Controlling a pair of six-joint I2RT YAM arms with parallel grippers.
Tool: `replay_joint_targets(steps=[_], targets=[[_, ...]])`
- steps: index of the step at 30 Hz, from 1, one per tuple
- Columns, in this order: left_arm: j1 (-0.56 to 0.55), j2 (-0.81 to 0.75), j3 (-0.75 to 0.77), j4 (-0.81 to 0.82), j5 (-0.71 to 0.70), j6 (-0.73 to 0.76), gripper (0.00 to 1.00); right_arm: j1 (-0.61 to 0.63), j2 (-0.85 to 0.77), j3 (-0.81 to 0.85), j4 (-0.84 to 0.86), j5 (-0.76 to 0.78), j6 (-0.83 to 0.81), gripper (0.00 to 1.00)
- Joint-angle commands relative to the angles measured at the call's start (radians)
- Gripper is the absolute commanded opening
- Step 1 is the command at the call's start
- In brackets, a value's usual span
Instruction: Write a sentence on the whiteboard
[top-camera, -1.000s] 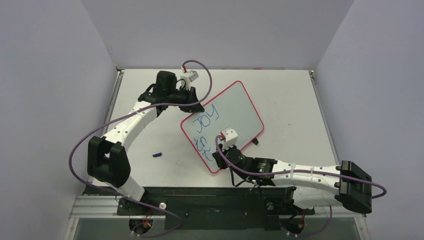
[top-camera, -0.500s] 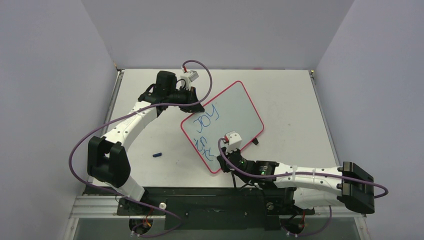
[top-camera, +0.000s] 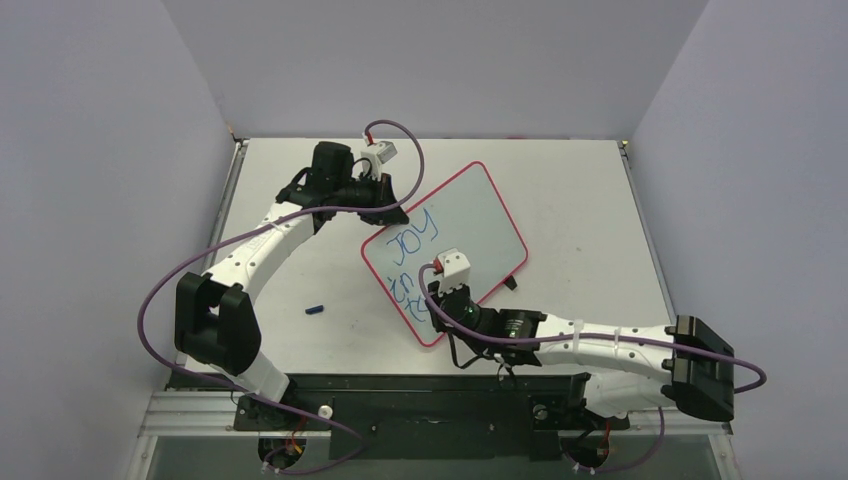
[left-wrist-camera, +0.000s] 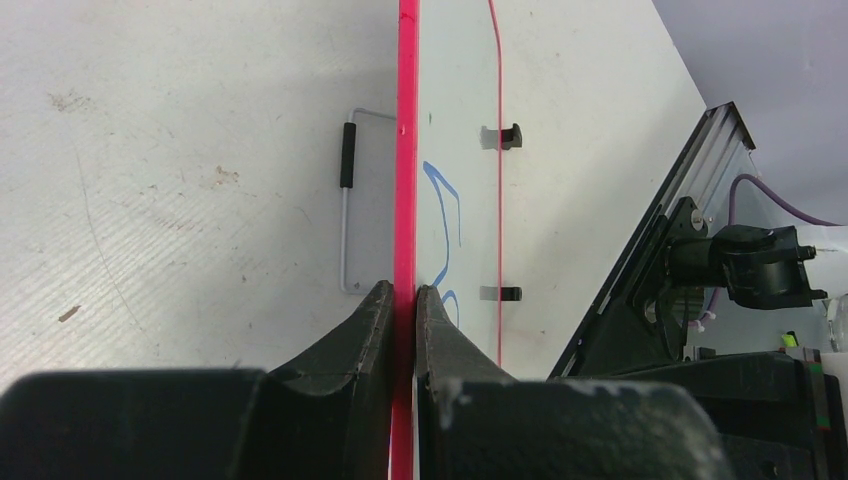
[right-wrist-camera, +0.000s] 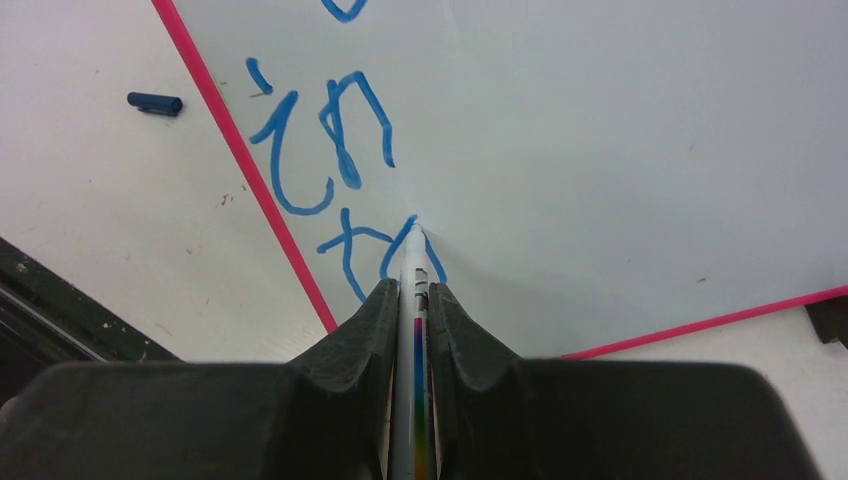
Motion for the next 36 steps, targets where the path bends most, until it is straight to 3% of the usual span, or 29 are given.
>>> replay_joint_targets(steps=[1,19,36], targets=[[0.001,-0.051,0.012,0.046,-0.032,0.043,0.00,-0.007,0.034,0.068,0.019,0.012,-0.037,0.00],[0.002,-0.059,0.012,0.047,-0.035,0.045,0.00,-0.012,-0.061,0.033,0.001,0.002,-0.017,0.00],[0.001,-0.068,0.008,0.049,-0.033,0.043,0.00,-0.103,-0.090,-0.005,0.037,-0.054,-0.029,0.00]])
